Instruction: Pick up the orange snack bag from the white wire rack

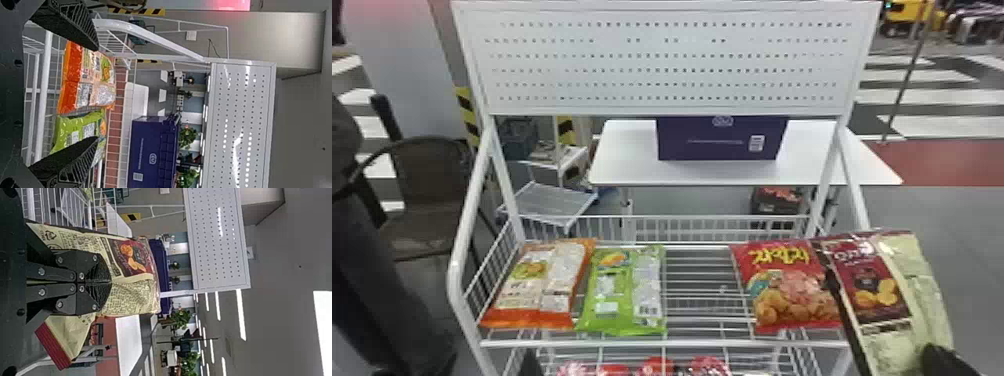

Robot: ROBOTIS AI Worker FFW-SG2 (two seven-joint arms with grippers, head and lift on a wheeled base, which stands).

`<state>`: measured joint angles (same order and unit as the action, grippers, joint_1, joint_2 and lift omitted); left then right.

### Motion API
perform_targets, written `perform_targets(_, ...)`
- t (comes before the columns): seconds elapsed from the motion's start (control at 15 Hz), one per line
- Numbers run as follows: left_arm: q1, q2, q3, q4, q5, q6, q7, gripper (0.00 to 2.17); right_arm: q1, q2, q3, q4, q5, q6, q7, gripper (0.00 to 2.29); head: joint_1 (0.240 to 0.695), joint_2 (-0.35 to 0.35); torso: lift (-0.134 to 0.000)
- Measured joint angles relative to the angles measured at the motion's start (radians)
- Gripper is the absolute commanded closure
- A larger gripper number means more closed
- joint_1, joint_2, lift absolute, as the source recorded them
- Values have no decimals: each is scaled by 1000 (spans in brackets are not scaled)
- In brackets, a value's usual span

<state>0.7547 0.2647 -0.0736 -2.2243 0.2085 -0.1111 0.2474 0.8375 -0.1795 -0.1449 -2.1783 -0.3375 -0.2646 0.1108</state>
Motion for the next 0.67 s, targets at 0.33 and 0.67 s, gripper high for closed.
perform_targets(0.33,0,0,0,0,0,0,0,80,0,0,0,0,0,0,0,2256,499,0,0)
perform_targets(0.67,-1,1,0,2,0,0,0,80,2,0,-2,-2,0,0,1,2256,499,0,0)
